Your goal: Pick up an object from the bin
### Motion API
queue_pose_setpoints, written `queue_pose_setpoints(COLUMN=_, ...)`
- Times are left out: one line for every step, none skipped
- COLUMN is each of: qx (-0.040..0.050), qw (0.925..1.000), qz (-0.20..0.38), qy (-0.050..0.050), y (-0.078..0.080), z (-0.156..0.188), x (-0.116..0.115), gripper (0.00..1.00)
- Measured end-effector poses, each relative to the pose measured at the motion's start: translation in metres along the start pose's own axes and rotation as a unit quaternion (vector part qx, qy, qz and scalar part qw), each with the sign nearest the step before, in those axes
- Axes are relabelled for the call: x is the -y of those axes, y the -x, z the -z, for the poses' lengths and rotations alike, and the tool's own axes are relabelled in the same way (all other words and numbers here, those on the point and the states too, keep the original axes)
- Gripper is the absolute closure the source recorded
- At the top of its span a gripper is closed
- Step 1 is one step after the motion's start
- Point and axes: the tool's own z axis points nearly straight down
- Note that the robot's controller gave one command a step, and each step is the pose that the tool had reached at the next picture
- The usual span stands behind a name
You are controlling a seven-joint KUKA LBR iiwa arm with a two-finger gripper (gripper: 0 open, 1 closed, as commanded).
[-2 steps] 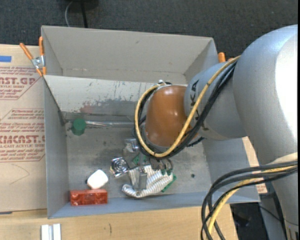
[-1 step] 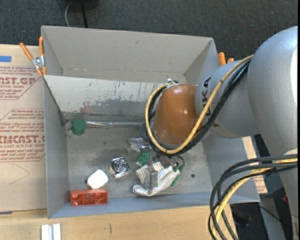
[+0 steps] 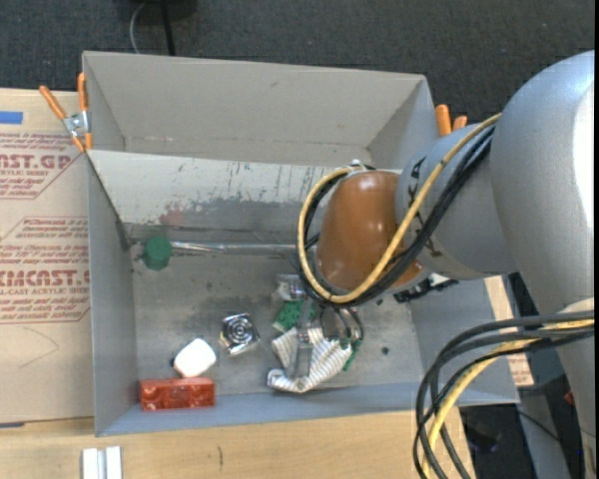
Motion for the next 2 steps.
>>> queue_pose_setpoints(qx=-0.0004, qw=0.9972, qz=-0.075, qy=0.0, y=-0.009, z=0.005, x=0.01, gripper=0.0)
queue_pose_setpoints(qx=-0.0001, qw=0.9995, qz=0.031, qy=0.0, y=-0.012, z=0.009, x=0.022, gripper=0.0)
